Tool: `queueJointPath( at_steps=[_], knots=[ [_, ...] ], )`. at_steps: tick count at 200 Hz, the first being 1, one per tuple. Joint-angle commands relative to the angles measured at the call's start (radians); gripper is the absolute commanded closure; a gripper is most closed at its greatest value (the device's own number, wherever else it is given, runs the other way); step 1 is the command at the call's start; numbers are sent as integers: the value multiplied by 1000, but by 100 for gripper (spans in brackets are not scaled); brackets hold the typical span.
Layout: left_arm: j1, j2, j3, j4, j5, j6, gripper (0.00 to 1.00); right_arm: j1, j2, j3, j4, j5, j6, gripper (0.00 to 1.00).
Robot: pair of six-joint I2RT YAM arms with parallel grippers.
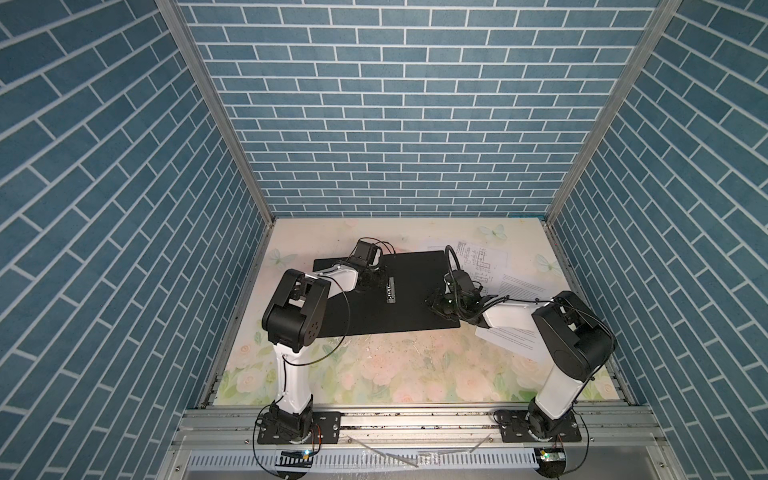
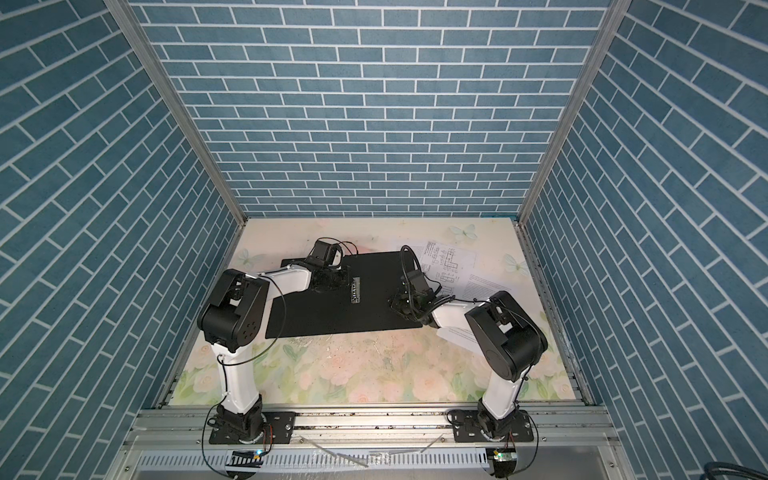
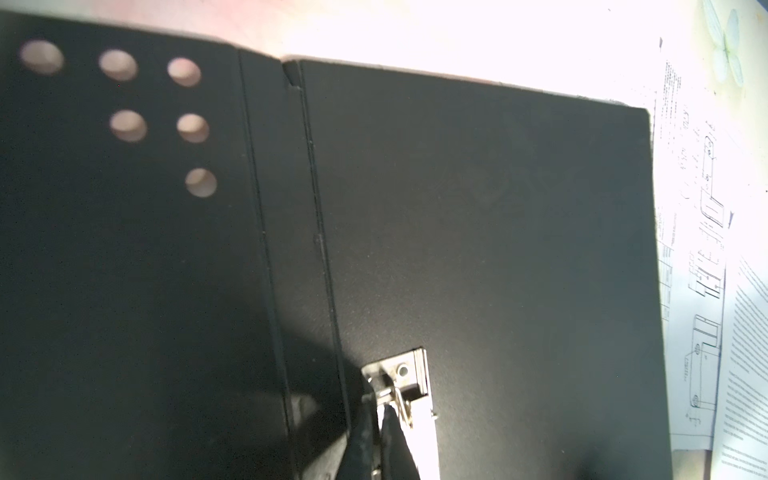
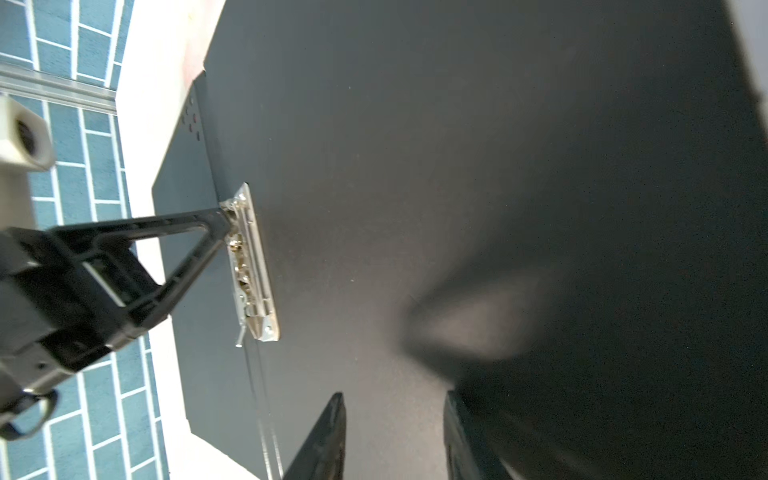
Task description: Put the files into the folder
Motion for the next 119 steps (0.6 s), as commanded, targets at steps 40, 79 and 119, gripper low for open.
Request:
queueJointPath(
  at_steps=[40,79,119],
  knots=[
    [-5,38,-48,-3,-25,-38,91,23,44,117,10,-76,138,61],
    [-7,36,-64,14,-30,-64,91,57,141,203,83,-146,254,65],
    [-6,37,-86,38,-26,-87,91,97,252,299,109,-185,316,73]
  ],
)
